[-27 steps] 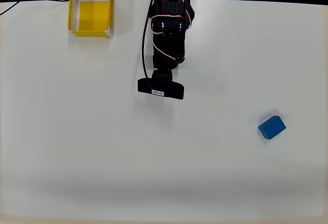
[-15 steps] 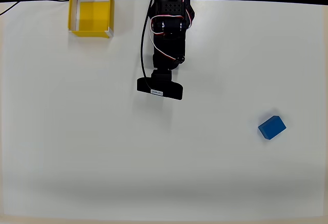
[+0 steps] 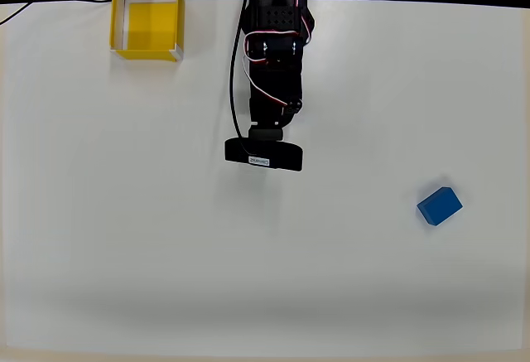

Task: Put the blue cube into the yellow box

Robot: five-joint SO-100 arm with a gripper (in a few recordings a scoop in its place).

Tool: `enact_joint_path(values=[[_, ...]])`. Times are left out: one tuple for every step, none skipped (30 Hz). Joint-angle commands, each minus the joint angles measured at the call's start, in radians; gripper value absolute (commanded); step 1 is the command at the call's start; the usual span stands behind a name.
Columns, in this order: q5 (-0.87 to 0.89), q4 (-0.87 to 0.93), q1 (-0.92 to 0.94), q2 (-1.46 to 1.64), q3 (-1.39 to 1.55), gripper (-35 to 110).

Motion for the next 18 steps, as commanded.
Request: enact_joint_path(values=[[-0.014,-0.107,-0.044,-0.209,-0.322,16],[-0.006,-0.135,-0.057,-0.265,-0.376,19],[0.003,-0.161,-0.067,-0.313,-0.423,21],[0.014,-0.196,-0.078,-0.356,-0.462,24],[0.025,-0.233,-0.086,-0.400,-0.502,27],[0.037,-0.262,-0.092,-0.443,-0.538,29],[0.052,-0.295,-0.101,-0.486,-0.575,31],[0.055,-0.318,-0.107,-0.531,-0.612,33],[0.055,-0.337,-0.115,-0.578,-0.650,36],[0.064,-0.367,-0.127,-0.626,-0.684,38],[0.064,-0.393,-0.138,-0.675,-0.721,40],[0.054,-0.411,-0.149,-0.718,-0.753,42],[0.052,-0.459,-0.163,-0.756,-0.770,44],[0.048,-0.509,-0.173,-0.795,-0.784,46],[0.041,-0.546,-0.183,-0.834,-0.805,47],[0.043,-0.601,-0.193,-0.871,-0.818,48],[0.041,-0.655,-0.206,-0.910,-0.830,49],[0.037,-0.678,-0.216,-0.946,-0.854,50]])
